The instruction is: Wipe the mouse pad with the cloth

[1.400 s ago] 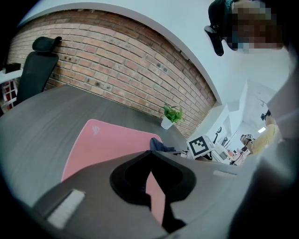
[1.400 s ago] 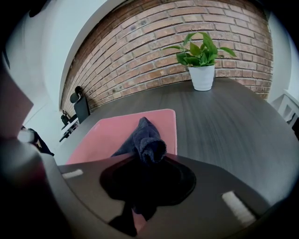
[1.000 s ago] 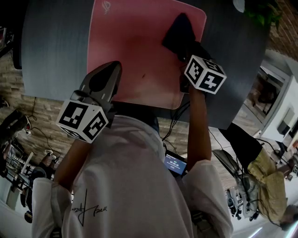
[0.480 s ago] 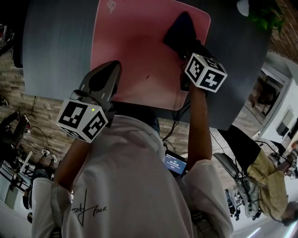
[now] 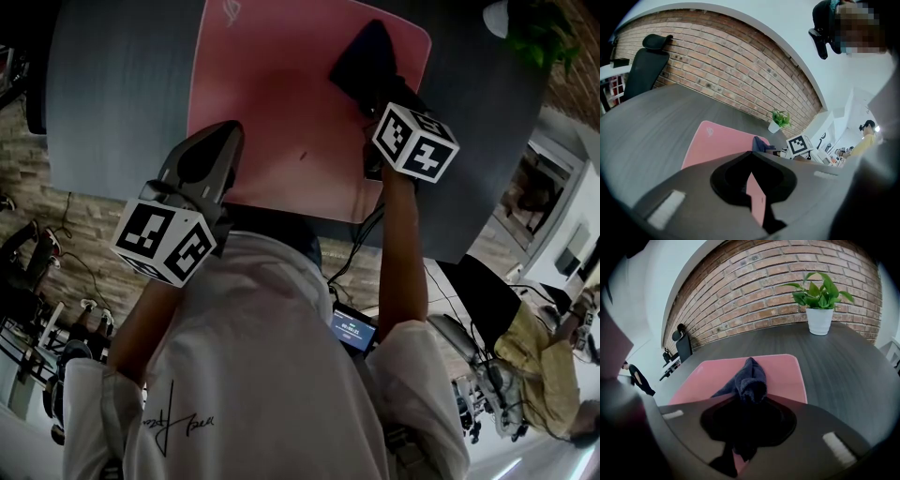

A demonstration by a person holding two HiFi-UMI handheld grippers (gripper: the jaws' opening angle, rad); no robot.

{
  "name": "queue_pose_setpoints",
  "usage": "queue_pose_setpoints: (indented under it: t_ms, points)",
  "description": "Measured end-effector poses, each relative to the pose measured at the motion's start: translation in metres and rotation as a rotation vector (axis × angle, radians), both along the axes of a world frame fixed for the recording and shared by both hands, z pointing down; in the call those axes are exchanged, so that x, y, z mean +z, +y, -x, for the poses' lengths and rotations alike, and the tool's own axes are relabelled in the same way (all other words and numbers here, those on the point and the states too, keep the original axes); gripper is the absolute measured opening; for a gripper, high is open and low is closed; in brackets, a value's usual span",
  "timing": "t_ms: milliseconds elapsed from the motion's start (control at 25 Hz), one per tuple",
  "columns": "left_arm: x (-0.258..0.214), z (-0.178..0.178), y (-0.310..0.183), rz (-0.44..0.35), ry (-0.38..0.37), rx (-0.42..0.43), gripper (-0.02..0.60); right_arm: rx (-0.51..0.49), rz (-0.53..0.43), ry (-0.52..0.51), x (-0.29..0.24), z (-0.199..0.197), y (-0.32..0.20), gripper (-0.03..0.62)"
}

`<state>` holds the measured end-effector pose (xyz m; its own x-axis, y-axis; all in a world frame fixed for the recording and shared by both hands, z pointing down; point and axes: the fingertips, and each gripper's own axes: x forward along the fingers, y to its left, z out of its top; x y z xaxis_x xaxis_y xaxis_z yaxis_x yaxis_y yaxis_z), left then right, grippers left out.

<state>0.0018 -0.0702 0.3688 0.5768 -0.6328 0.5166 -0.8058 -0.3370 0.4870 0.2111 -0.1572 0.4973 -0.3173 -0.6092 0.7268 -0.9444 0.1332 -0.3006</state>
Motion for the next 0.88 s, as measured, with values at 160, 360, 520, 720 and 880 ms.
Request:
queue_pose_setpoints:
  t_ms: [160,360,520,720,880]
  points:
    - [0.002,0.005,0.0,0.01,0.006,-0.008,0.012,-0.005,0.001,-0.006,0.0,0.006,-0.002,0.075]
    - [0.003,0.008,-0.004,0.011,0.011,-0.016,0.012,-0.019,-0.001,-0.009,0.0,0.014,-0.007,0.075]
    - [0.004,0.009,-0.005,0.02,0.011,-0.019,0.012,-0.025,0.0,-0.01,0.001,0.017,-0.009,0.074]
    - [0.004,0.013,-0.006,0.023,0.009,-0.025,0.012,-0.032,-0.001,-0.016,0.001,0.026,-0.012,0.075]
    - [0.005,0.017,-0.006,0.025,0.01,-0.03,0.012,-0.038,-0.003,-0.028,0.0,0.038,-0.018,0.075]
